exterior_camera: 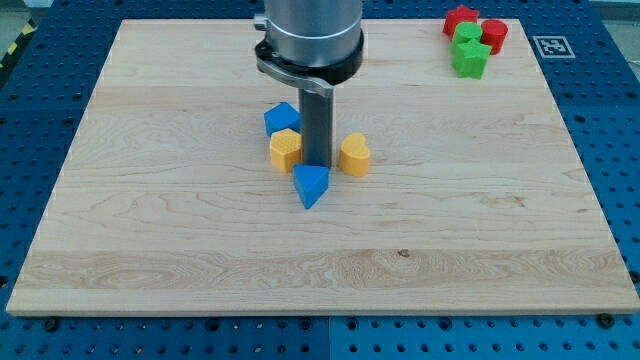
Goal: Move the heart towards the center right
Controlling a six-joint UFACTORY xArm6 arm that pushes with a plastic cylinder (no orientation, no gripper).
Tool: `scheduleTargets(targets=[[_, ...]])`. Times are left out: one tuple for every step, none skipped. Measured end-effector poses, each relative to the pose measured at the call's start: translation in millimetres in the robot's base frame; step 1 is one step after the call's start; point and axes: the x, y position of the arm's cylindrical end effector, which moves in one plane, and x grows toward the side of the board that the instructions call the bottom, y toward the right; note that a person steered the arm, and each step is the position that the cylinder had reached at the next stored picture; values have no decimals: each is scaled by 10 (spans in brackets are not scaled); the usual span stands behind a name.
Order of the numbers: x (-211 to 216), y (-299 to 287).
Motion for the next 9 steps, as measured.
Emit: scheduleTargets(targets=[[-9, 331], [-49, 721], [-76, 885], [-121, 652], [-314, 643], [-315, 769], [-382, 1122], [-383, 1182], [-359, 802]])
